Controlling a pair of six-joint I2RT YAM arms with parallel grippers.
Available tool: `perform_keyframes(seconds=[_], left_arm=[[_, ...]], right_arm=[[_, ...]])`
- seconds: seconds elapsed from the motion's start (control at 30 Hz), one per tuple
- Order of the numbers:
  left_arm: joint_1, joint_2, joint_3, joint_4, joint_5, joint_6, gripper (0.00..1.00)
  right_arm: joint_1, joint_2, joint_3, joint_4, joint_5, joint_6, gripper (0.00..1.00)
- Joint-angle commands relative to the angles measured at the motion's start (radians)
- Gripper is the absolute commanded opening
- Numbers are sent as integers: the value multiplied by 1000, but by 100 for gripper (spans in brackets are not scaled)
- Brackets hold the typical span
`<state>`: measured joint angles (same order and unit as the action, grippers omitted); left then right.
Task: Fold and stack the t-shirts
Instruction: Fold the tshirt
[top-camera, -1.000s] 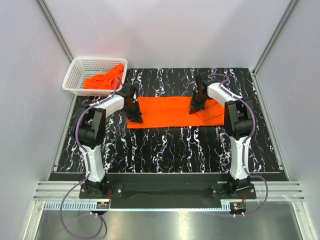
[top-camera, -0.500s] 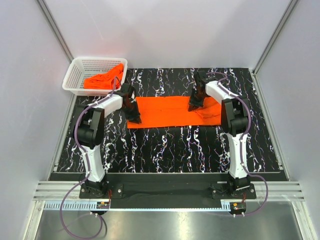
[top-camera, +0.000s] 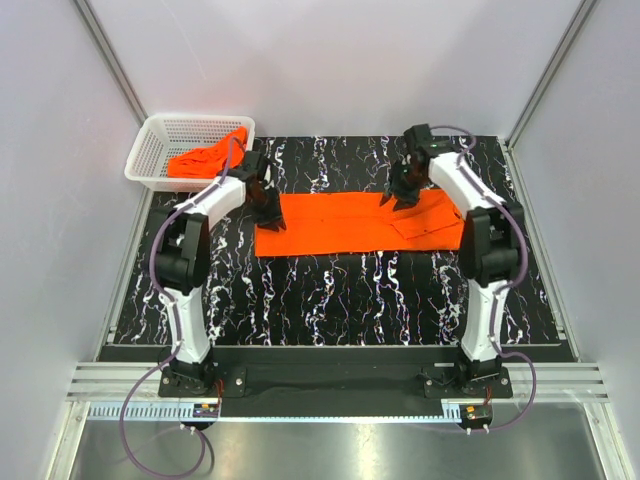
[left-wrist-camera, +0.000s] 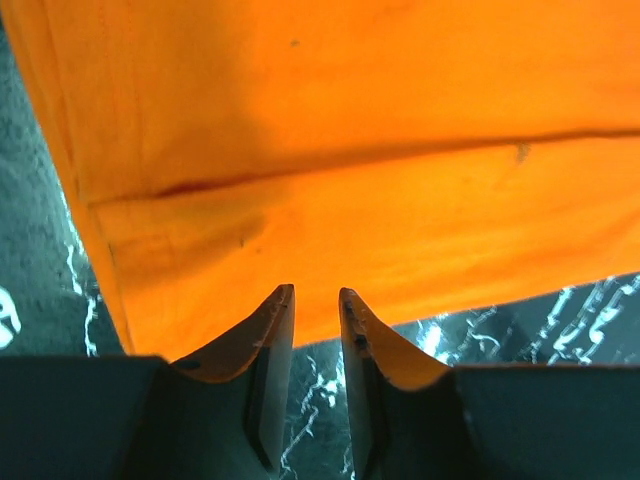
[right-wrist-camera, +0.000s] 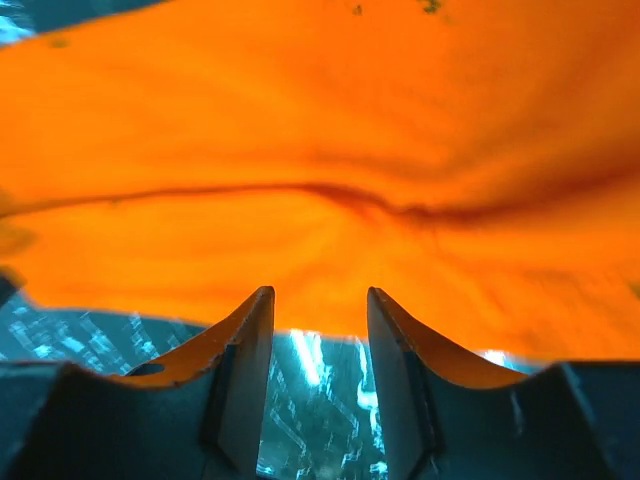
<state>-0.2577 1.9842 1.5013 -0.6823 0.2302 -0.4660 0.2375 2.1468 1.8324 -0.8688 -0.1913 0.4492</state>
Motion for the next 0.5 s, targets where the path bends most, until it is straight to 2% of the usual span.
perform_keyframes(seconds=[0.0,0.17,0.23,0.47], left_arm=[[5,59,33,-23,-31,32,29],[5,85,7,-66,-40,43,28],[3,65,-47,-65,-49,30,28],[-28,-45,-205,-53,-26,7,28]], right_arm=[[-55,-169,-47,-30,20,17,48],[-185,-248,-192,-10,10,39,23],[-213,-269,-248,7,21,42,16],[-260,-240,-317,59,81,36,11]])
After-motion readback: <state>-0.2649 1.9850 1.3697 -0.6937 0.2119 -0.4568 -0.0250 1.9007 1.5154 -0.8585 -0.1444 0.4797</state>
